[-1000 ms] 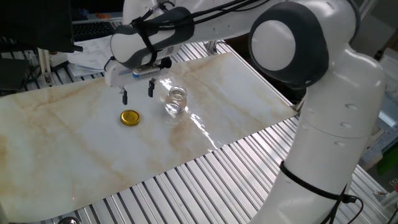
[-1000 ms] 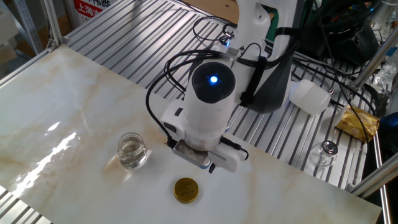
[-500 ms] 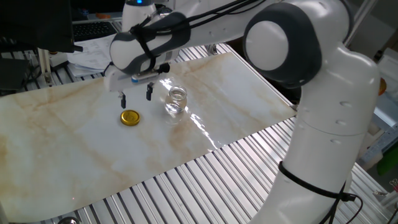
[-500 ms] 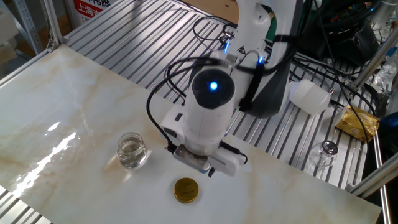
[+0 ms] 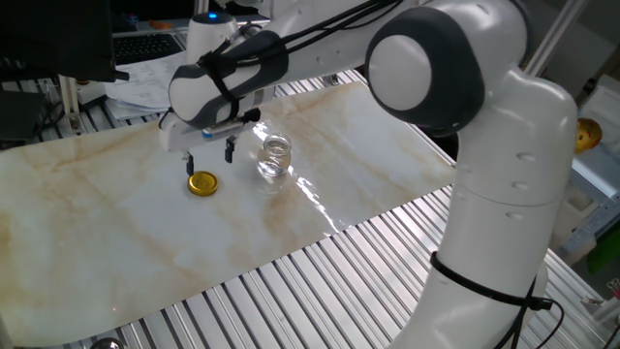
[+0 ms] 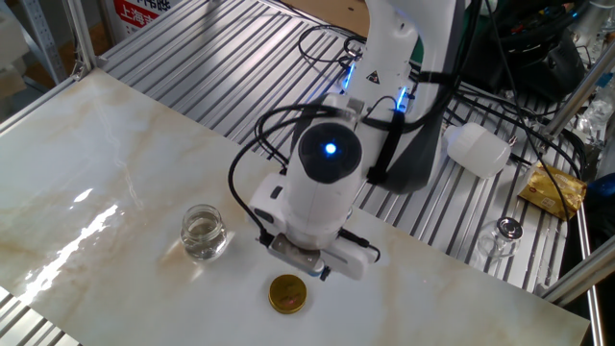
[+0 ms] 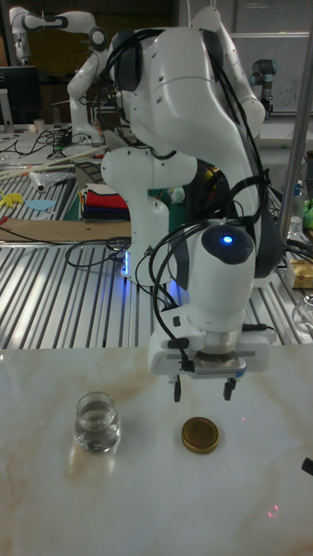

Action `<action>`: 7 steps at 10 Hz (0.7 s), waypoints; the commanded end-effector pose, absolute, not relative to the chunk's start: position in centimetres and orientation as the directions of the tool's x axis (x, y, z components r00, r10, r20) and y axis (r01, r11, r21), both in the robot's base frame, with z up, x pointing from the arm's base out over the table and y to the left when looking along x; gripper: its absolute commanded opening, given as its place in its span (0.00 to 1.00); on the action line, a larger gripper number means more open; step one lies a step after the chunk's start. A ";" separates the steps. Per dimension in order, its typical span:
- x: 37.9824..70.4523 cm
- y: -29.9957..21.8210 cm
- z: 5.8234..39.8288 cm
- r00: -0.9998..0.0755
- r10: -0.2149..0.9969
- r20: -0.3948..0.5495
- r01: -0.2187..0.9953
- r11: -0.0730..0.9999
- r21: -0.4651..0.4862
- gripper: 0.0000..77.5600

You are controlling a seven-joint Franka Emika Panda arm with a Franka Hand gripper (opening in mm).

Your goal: Screw the lid onto the jar

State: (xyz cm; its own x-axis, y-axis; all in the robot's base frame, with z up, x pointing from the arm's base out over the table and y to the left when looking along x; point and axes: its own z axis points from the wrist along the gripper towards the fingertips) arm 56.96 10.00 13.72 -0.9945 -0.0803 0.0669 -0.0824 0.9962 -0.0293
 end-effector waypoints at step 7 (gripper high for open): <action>58.4 9.9 11.7 -0.994 -0.092 0.057 -0.094 0.995 -0.033 1.00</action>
State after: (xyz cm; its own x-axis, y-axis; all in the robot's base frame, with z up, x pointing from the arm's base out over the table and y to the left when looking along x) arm 58.17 9.93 11.63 -0.9939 -0.0911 0.0616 -0.0932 0.9951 -0.0329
